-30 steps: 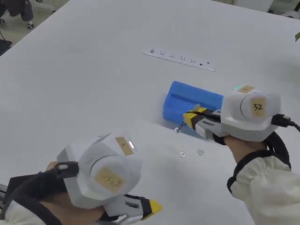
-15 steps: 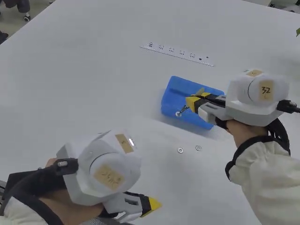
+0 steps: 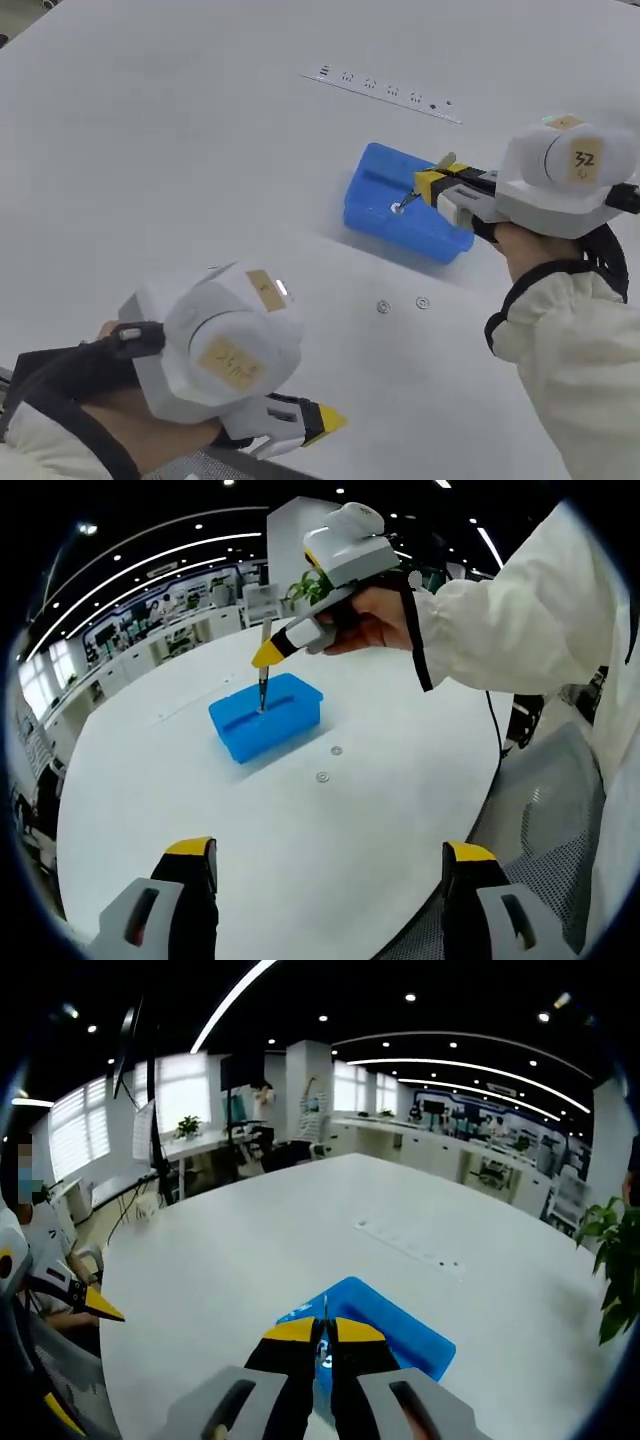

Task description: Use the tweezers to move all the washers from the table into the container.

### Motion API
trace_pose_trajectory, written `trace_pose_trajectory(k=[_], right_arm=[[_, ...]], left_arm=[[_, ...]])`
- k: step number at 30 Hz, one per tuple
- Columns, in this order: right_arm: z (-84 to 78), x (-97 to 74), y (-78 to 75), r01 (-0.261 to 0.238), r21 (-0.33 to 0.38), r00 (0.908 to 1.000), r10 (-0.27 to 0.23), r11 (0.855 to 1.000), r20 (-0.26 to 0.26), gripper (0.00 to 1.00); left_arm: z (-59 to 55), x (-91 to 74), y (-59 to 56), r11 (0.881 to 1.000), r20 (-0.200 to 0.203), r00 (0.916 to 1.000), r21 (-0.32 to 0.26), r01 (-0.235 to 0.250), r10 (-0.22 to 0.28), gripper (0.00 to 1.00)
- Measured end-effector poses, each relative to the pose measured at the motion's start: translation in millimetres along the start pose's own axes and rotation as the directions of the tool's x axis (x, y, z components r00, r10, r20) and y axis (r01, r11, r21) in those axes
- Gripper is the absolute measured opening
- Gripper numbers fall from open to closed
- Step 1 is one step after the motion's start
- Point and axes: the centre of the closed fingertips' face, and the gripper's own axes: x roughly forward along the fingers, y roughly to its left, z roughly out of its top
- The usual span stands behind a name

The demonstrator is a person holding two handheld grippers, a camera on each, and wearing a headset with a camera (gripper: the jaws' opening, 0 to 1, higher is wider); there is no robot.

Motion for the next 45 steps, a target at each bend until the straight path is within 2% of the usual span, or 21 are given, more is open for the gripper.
trace_pose_trajectory(k=[15, 19, 24, 34, 45], right_arm=[[-30.1, 28.2, -16.5, 0.037, 0.055, 0.9969, -0.033, 0.998, -0.071, 0.01], [-38.8, 32.2, -20.1, 0.044, 0.075, 0.995, -0.037, 0.996, -0.092, 0.01], [-45.7, 34.0, -21.1, 0.051, 0.055, 0.9931, -0.045, 0.997, -0.109, 0.01], [-50.7, 35.8, -18.3, 0.051, 0.067, 0.9933, -0.043, 0.996, -0.107, 0.01], [-52.4, 33.3, -18.5, 0.062, 0.093, 0.9924, -0.051, 0.994, -0.112, 0.02]], left_arm=[[-5.2, 3.5, 2.6, 1.0, -0.016, 0.9999, -0.023, 0.004, -0.005, 0.95], [-0.7, 2.6, 4.6, 0.999, -0.003, 1.0, -0.037, 0.002, -0.003, 0.95], [0.8, 3.2, 6.5, 0.999, 0.0, 1.0, -0.039, 0.001, -0.001, 0.95], [-4.6, 3.7, 6.1, 0.999, -0.011, 0.9999, -0.046, 0.004, -0.004, 0.95], [-1.9, 3.7, 5.6, 0.999, -0.006, 1.0, -0.042, 0.005, -0.005, 0.95]])
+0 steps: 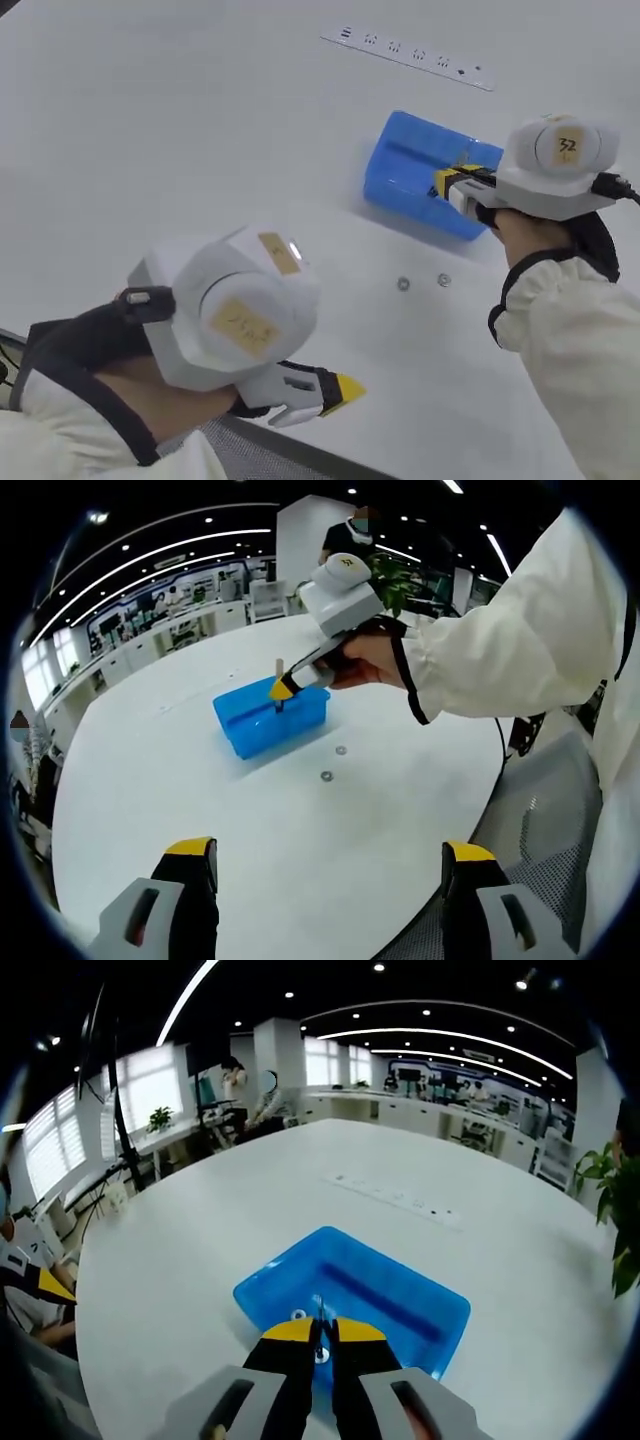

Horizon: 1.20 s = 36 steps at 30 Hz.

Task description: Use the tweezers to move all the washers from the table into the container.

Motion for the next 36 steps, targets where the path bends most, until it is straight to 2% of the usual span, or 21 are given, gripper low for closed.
trace_pose_trajectory(k=[3, 13, 23, 26, 30, 36], right_arm=[[1.4, -3.6, 1.0, 0.003, -0.014, 1.0, -0.003, 1.0, -0.007, 0.02], [18.7, -26.8, 0.6, 0.006, 0.006, 0.9986, -0.007, 1.0, 0.053, 0.02], [31.3, -55.3, 20.3, -0.035, -0.012, 0.9911, 0.036, 0.999, 0.128, 0.02], [25.8, -62.4, 31.3, -0.063, -0.024, 0.9895, 0.065, 0.998, 0.129, 0.02], [13.1, -68.7, 42.4, -0.071, -0.045, 0.9905, 0.076, 0.996, 0.114, 0.02], [-8.8, -74.6, 51.7, -0.077, -0.004, 0.9923, 0.077, 0.997, 0.097, 0.02]], left_arm=[[0.4, -0.9, -0.7, 1.0, -0.001, 1.0, 0.005, 0.001, -0.001, 0.94], [3.9, -5.6, -8.1, 1.0, 0.015, 0.9999, 0.014, 0.006, -0.006, 0.94], [4.1, -5.7, -9.4, 1.0, 0.017, 0.9999, -0.003, 0.003, -0.002, 0.94], [4.8, -6.6, -8.5, 1.0, 0.019, 0.9998, 0.0, 0.0, 0.0, 0.94], [6.5, -8.5, -8.7, 1.0, 0.017, 0.9999, 0.01, -0.001, 0.001, 0.94], [9.7, -9.7, -11.9, 1.0, 0.025, 0.9997, 0.023, 0.0, -0.001, 0.94]])
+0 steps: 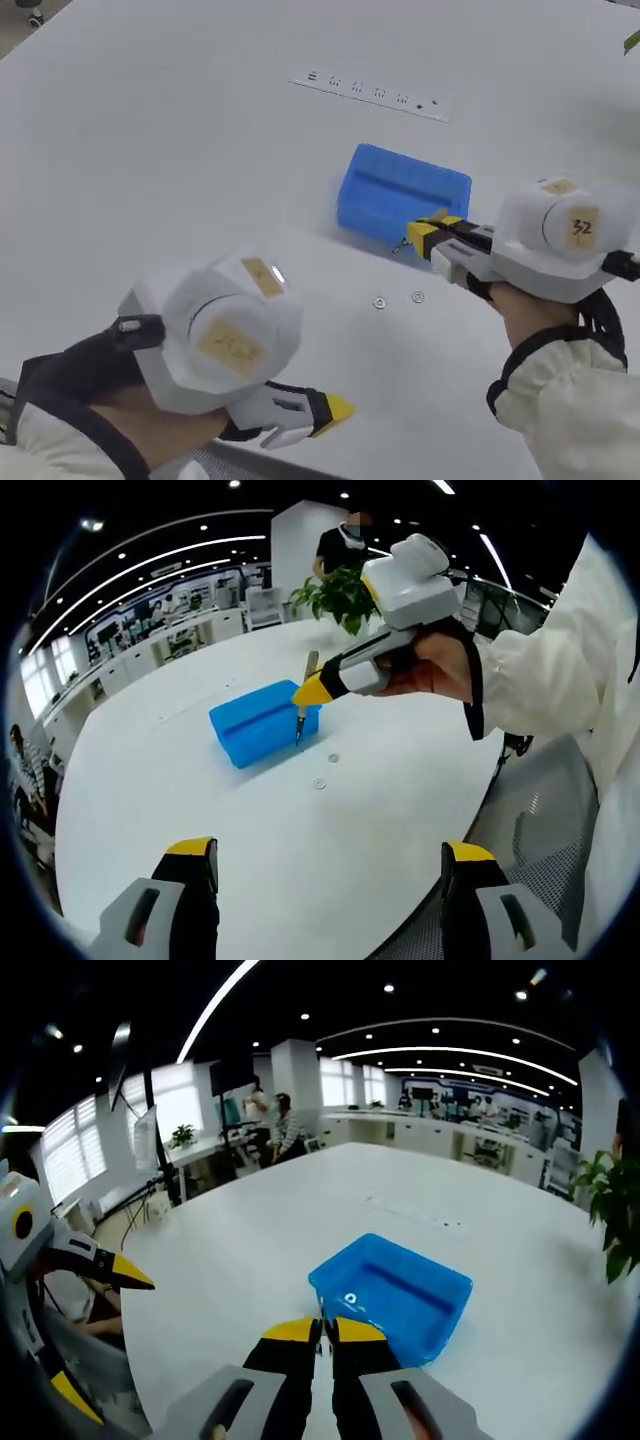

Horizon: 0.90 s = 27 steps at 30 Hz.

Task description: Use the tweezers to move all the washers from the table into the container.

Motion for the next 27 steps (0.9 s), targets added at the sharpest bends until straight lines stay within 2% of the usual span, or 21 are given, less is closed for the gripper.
trace_pose_trajectory(k=[4, 10, 25, 27], right_arm=[[-12.3, 0.2, 4.6, -0.006, 0.023, 0.9999, 0.007, 1.0, -0.016, 0.02], [-28.3, 5.3, 4.9, 0.002, 0.014, 0.9985, -0.001, 1.0, -0.054, 0.02], [-52.4, 11.5, 12.6, -0.023, 0.004, 0.9919, 0.024, 1.0, -0.125, 0.02], [-49.1, 10.7, 10.8, -0.014, 0.002, 0.9942, 0.014, 1.0, -0.107, 0.02]], left_arm=[[1.8, -2.7, -1.4, 1.0, 0.006, 1.0, 0.008, -0.005, 0.005, 0.94], [1.6, -6.9, -2.1, 1.0, 0.009, 0.9999, 0.02, -0.014, 0.014, 0.94], [-0.3, -10.1, -5.7, 0.999, 0.004, 0.9998, 0.031, -0.022, 0.022, 0.94], [-0.3, -11.2, -5.7, 0.999, 0.002, 0.9997, 0.035, -0.023, 0.023, 0.94]])
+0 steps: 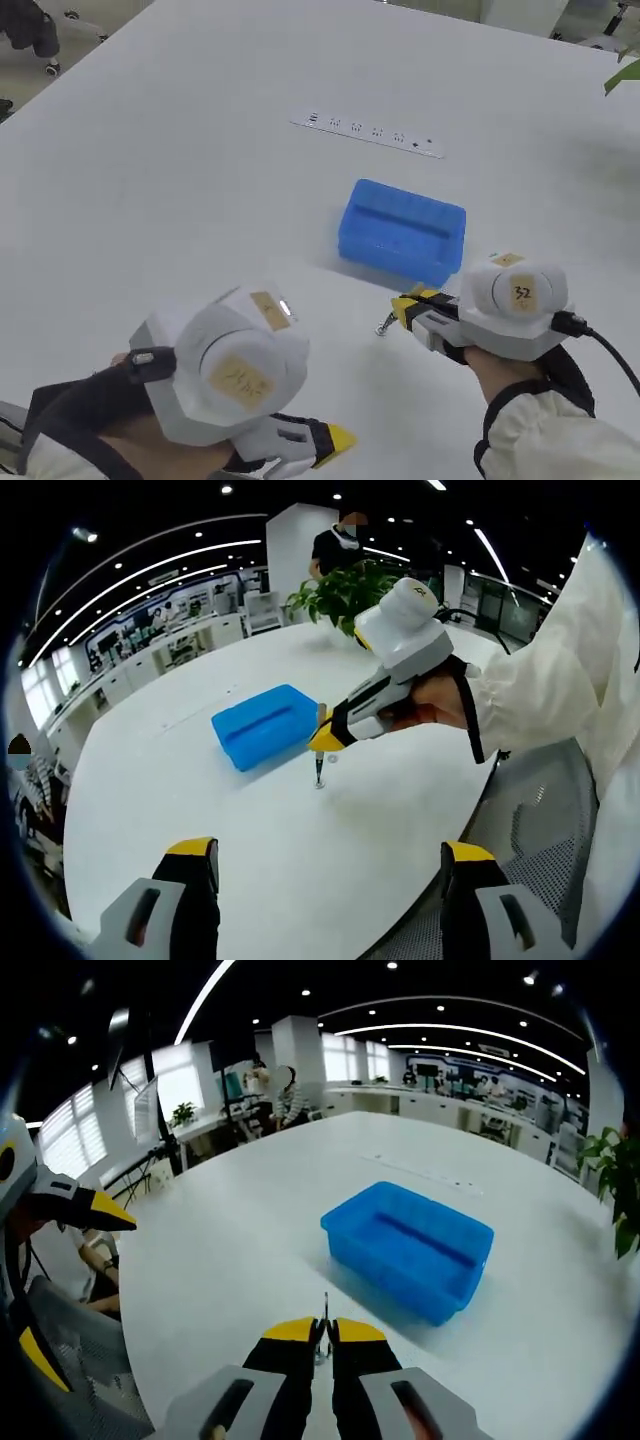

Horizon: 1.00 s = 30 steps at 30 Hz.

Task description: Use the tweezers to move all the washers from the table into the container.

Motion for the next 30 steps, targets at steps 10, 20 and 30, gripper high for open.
trace_pose_trajectory(k=[10, 20, 30], right_arm=[[0.0, 0.9, 7.1, -0.008, -0.059, 1.0, 0.007, 0.998, -0.006, 0.01], [0.9, 1.6, 5.5, 0.011, -0.077, 0.9996, -0.013, 0.997, -0.025, 0.01], [13.5, -6.8, -0.4, 0.027, -0.052, 0.9996, -0.027, 0.998, -0.006, 0.0]], left_arm=[[-0.1, -0.5, -1.2, 1.0, -0.005, 1.0, 0.003, -0.002, 0.002, 0.93], [3.3, -0.2, -1.5, 1.0, -0.002, 1.0, 0.011, -0.003, 0.004, 0.93], [9.9, -0.5, -0.2, 1.0, 0.01, 0.9999, 0.018, -0.006, 0.006, 0.93]])
